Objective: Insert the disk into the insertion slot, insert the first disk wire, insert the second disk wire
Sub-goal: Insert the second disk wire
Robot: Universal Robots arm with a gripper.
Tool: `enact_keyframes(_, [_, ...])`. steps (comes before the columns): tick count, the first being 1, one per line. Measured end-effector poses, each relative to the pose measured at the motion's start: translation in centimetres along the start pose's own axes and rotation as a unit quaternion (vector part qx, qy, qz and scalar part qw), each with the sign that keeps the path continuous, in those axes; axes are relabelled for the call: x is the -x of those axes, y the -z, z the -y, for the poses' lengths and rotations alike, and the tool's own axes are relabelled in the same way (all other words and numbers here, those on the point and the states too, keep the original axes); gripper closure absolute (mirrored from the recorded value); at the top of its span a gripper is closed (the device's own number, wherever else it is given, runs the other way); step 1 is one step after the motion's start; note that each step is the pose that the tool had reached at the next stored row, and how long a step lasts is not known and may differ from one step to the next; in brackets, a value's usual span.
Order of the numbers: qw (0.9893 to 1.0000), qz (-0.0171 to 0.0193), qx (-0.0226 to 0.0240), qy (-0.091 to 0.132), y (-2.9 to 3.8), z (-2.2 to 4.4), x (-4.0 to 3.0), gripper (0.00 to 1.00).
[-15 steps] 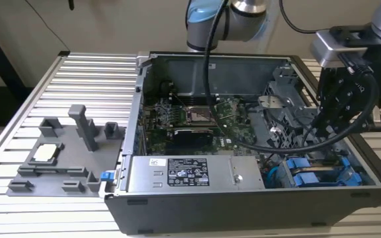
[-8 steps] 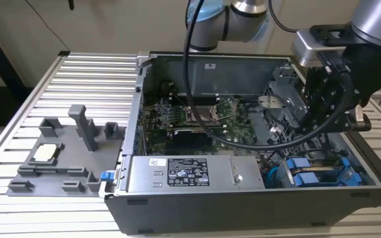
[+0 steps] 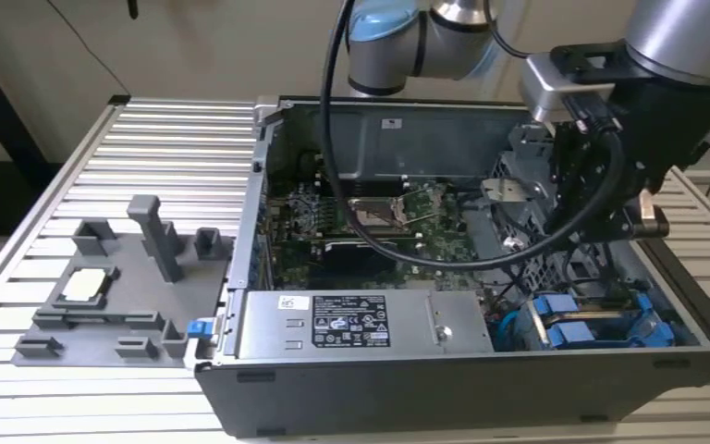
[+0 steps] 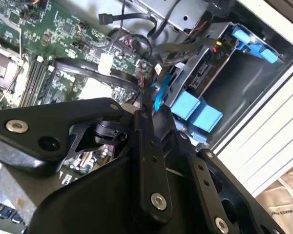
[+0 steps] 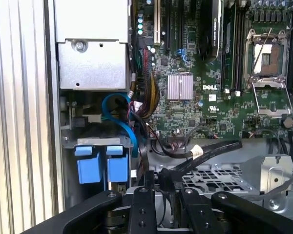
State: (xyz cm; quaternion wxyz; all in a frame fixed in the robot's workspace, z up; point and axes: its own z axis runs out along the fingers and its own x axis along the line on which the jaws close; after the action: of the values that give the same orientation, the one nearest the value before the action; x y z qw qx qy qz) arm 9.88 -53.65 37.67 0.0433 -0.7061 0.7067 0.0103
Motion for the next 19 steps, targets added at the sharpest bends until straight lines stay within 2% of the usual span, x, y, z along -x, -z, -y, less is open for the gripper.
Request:
enact_keyframes(2, [1.0000, -0.0013, -0.0032, 0.001, -0.11, -0.31, 0.23, 0.73])
enact_keyframes(6, [0.9999, -0.0082, -0.0093, 0.004, -0.31, -0.94, 0.37, 0.73])
enact_keyframes(12, [0.9996, -0.0148, -0.0227, 0.010, -0.75, -1.44, 0.58, 0.73])
enact_keyframes(16, [0.9993, -0.0196, -0.0269, 0.017, -1.04, -1.50, 0.62, 0.73])
enact_keyframes(19, [0.9992, -0.0206, -0.0286, 0.019, -1.18, -1.53, 0.65, 0.73])
